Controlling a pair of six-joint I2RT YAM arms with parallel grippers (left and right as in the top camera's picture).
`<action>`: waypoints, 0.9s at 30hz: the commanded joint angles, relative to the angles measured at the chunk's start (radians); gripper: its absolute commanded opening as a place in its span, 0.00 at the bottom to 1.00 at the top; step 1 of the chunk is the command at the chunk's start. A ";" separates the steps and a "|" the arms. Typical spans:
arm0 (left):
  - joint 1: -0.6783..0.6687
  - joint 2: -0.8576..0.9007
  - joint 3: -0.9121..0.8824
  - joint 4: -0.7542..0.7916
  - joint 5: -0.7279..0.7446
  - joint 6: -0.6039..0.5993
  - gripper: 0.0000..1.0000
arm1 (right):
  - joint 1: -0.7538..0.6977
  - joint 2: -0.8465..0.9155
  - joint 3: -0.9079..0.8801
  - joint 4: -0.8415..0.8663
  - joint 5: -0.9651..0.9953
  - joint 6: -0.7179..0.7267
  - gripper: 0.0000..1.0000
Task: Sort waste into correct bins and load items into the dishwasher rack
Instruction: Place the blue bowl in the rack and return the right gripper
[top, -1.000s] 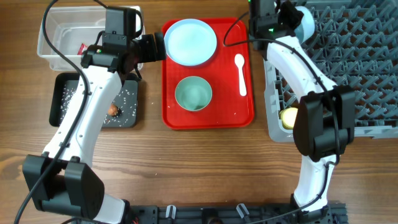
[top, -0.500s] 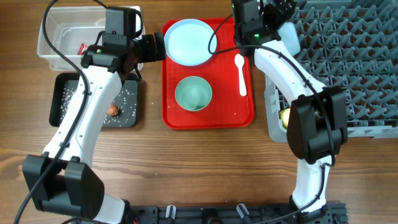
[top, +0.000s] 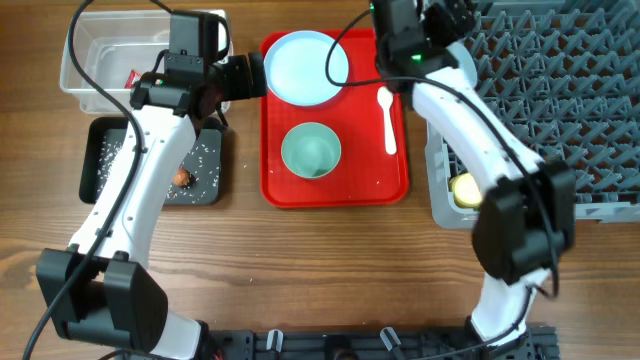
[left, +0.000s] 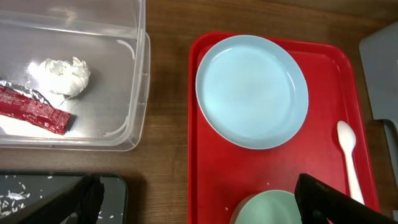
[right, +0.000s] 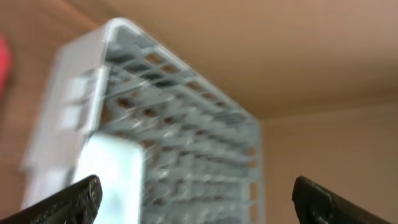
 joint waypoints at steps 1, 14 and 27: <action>0.000 -0.008 0.014 0.001 -0.013 0.005 1.00 | 0.008 -0.068 0.000 -0.166 -0.422 0.347 1.00; 0.000 -0.008 0.014 0.001 -0.013 0.005 1.00 | 0.031 -0.050 -0.111 -0.364 -1.272 0.745 0.91; 0.000 -0.008 0.014 0.001 -0.013 0.005 1.00 | 0.035 -0.050 -0.378 -0.184 -1.270 1.083 0.64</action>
